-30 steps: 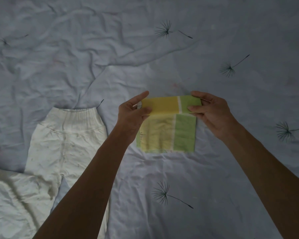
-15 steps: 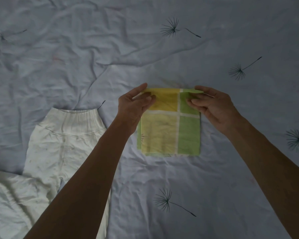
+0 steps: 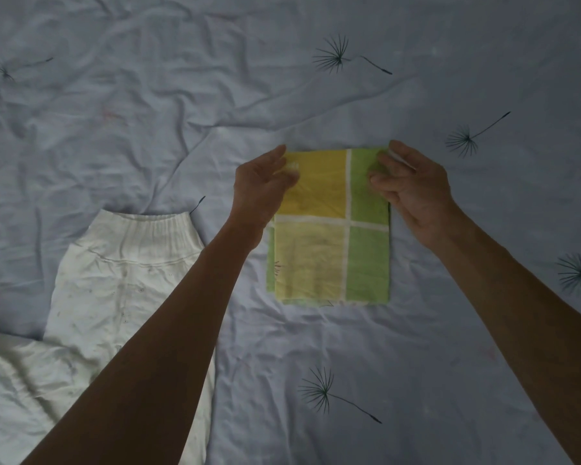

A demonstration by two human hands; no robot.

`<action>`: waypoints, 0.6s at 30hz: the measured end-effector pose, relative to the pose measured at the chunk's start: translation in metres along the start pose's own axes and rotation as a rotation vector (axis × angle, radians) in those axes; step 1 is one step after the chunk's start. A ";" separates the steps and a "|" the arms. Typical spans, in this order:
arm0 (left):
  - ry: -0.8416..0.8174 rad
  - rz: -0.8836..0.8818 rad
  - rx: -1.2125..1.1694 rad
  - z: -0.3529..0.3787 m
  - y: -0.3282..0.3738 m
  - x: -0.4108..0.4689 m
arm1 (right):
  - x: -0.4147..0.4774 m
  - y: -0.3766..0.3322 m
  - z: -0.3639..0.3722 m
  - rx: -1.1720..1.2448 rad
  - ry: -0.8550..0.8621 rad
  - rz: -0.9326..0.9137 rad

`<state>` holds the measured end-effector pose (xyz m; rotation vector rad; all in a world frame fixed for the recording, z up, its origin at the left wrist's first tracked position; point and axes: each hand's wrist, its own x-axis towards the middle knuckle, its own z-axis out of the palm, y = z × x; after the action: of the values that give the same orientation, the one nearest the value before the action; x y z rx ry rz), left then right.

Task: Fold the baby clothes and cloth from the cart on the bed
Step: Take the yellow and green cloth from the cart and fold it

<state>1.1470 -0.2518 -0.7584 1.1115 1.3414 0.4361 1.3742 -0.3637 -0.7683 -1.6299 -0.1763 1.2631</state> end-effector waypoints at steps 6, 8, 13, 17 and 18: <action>0.034 0.474 0.796 -0.007 -0.010 -0.005 | -0.012 -0.006 0.014 -0.560 0.040 -0.288; 0.074 0.572 1.025 -0.005 -0.006 -0.012 | -0.020 -0.004 0.018 -0.848 0.044 -0.431; 0.215 0.657 1.283 0.004 0.006 -0.036 | -0.044 -0.009 0.038 -1.300 0.091 -0.628; 0.328 0.663 1.333 0.009 0.008 -0.053 | -0.071 -0.010 0.050 -1.453 0.202 -0.736; 0.345 0.666 1.342 0.009 0.009 -0.059 | -0.078 -0.010 0.052 -1.476 0.230 -0.758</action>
<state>1.1436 -0.2982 -0.7208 2.7303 1.5236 0.1415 1.3036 -0.3768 -0.7078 -2.4379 -1.6969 0.1868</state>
